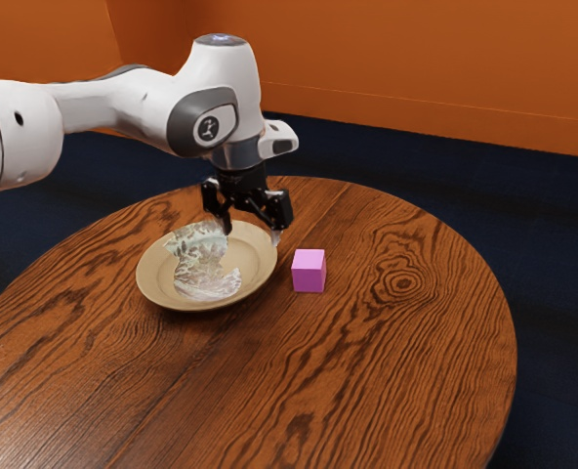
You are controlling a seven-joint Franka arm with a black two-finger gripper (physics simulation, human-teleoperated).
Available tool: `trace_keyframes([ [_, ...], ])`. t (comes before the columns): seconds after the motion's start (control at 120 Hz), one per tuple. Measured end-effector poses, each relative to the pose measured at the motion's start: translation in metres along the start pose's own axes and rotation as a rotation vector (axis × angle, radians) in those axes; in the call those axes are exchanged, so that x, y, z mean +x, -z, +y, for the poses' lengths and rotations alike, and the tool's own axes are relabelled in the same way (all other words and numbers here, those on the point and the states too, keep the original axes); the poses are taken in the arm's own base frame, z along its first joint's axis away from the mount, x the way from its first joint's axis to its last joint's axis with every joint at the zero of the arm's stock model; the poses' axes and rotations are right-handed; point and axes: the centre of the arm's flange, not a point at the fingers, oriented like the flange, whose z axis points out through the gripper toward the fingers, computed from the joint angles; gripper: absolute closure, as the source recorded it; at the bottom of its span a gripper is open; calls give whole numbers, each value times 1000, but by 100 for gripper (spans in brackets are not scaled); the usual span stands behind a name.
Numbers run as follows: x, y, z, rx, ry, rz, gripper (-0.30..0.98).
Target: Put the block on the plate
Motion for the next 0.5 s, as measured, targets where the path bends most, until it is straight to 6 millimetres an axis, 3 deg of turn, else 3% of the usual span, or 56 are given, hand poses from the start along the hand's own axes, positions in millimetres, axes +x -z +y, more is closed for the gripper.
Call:
trace_keyframes([
  [0.217, 11, -54, 20, -15, 104, -2, 0],
  [0.5, 59, -96, 30, -12, 176, 52, 0],
])
